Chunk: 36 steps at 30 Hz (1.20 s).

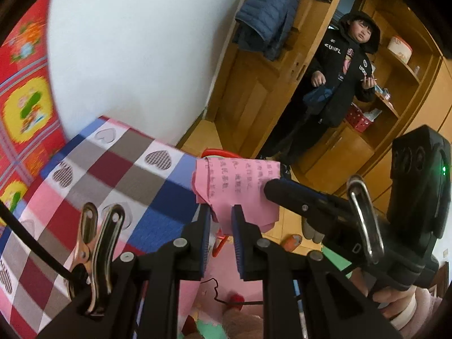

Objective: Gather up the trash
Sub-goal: 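Carry the pink paper sheet in both tools over the red bucket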

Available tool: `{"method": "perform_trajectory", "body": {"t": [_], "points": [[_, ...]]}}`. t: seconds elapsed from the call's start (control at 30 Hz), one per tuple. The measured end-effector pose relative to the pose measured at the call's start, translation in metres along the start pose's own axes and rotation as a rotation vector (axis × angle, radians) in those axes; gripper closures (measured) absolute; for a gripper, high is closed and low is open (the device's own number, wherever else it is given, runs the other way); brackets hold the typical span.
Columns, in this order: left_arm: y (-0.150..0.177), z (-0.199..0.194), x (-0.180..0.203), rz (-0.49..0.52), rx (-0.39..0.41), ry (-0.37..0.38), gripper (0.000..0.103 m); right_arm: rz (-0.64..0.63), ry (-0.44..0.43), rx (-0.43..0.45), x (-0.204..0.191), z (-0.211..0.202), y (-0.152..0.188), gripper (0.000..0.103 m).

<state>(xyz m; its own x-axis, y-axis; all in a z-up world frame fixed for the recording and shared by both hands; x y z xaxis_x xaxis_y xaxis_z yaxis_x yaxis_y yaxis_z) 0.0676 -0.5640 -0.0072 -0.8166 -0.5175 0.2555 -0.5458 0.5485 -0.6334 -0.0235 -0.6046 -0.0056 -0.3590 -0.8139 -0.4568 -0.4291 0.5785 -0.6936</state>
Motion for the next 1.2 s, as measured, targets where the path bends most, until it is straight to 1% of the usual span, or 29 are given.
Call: {"method": "perform_trajectory", "body": {"t": [0.23, 0.37, 0.53, 0.67, 0.73, 0.97, 1.2], "points": [[-0.033, 0.048, 0.045, -0.017, 0.004, 0.01, 0.088, -0.002, 0.01, 0.009, 0.06, -0.002, -0.037, 0.084], [-0.045, 0.076, 0.074, -0.021, 0.002, -0.009, 0.088, -0.008, -0.001, -0.002, 0.1, -0.005, -0.057, 0.084], [-0.057, 0.118, 0.106, -0.086, -0.015, -0.013, 0.088, -0.023, -0.007, -0.046, 0.15, -0.004, -0.072, 0.084], [-0.065, 0.146, 0.124, -0.107, -0.02, -0.019, 0.088, -0.032, -0.012, -0.083, 0.188, -0.001, -0.079, 0.084], [-0.066, 0.162, 0.132, -0.121, -0.036, -0.008, 0.088, -0.037, -0.011, -0.094, 0.203, 0.0, -0.081, 0.084], [-0.067, 0.205, 0.145, -0.12, -0.08, -0.018, 0.088, 0.008, -0.002, -0.141, 0.257, 0.016, -0.079, 0.084], [-0.073, 0.251, 0.133, -0.131, -0.109, -0.021, 0.088, 0.034, -0.001, -0.186, 0.292, 0.048, -0.08, 0.084]]}}
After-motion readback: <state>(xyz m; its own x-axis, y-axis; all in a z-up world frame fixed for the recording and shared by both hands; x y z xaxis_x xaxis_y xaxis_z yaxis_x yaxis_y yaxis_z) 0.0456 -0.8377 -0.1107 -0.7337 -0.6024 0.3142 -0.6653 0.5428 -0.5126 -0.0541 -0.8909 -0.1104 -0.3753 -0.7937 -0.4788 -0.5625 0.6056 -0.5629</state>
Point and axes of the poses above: each gripper's, at about its wrist camera, not at the fingertips, and z roughly the way its jaws point, x to its right, y to its underside, the point moved 8 cm from there along z, roughly the way its jaws point, and after that the axes turned 2 degrees about -y, right-handed, at the moved point
